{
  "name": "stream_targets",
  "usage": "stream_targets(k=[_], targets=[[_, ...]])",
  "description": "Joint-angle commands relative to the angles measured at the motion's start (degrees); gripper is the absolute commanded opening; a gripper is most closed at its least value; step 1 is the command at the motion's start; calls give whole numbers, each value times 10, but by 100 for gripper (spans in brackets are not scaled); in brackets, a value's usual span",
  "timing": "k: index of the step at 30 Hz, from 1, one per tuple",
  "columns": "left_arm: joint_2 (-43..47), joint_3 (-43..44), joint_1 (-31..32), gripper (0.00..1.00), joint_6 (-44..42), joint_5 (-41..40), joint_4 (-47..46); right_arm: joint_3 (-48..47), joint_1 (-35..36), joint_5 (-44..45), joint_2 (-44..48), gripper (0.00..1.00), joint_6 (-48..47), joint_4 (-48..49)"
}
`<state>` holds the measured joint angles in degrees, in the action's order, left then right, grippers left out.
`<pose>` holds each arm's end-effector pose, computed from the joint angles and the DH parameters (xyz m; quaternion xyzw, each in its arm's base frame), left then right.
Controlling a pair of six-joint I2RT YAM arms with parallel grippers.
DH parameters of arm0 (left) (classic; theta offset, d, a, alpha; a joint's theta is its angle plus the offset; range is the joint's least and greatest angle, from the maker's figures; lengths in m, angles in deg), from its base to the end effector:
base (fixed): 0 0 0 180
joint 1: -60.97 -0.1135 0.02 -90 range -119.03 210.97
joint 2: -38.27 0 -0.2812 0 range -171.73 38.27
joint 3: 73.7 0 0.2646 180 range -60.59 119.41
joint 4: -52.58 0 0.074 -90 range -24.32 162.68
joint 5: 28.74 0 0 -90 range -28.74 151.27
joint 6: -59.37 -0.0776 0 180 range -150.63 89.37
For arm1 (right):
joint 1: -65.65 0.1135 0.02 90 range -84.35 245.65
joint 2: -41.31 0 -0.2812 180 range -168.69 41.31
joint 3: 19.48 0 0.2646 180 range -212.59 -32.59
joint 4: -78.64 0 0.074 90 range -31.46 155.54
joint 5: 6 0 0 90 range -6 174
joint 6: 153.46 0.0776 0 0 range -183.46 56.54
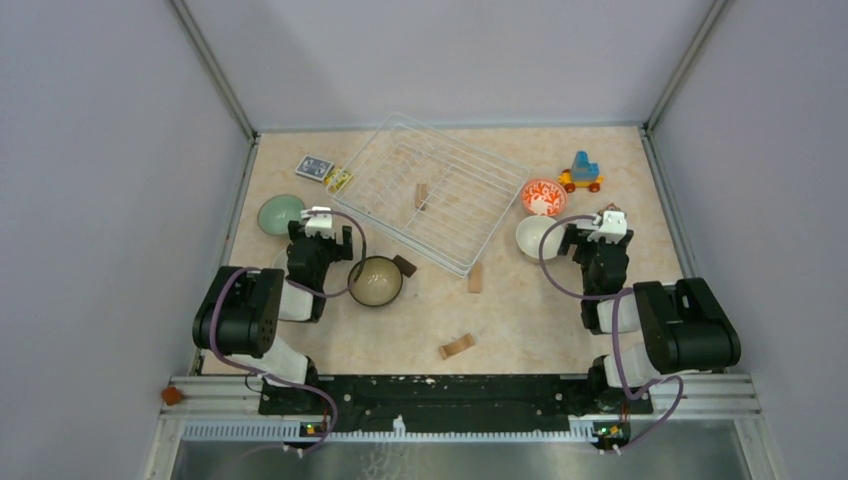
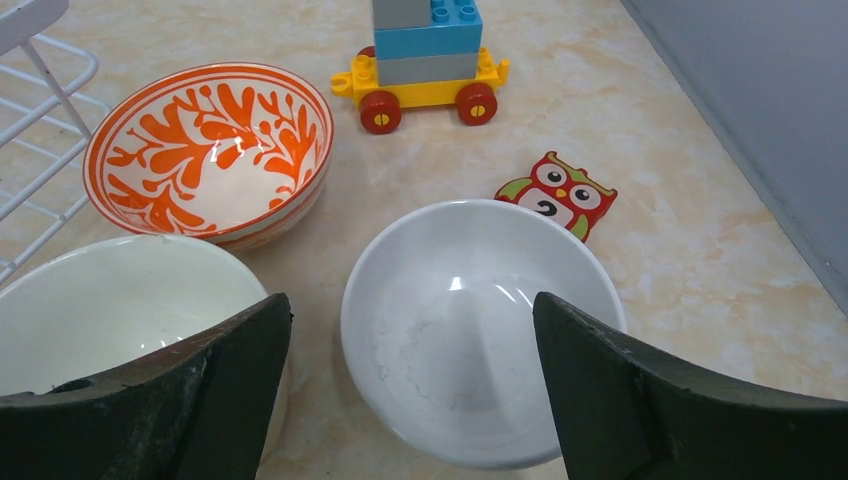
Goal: Unload the bowls from the dish rack
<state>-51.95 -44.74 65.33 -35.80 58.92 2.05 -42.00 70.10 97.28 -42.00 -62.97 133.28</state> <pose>0.2966 -0.0194 0.1345 0.0510 0.7684 0.0202 0.6376 0.2656 0.0028 0.1458 0.0517 0.7413 -0.0573 0.6668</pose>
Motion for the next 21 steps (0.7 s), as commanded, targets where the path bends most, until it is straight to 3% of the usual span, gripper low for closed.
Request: stream_targets(k=[1,21], targets=[[1,5,-7,99,3,33,-27,-8,-4,-10,-2,90,-2,33],[5,8,-7,99,2,34,-15,-8,-4,-10,-2,90,-2,33]])
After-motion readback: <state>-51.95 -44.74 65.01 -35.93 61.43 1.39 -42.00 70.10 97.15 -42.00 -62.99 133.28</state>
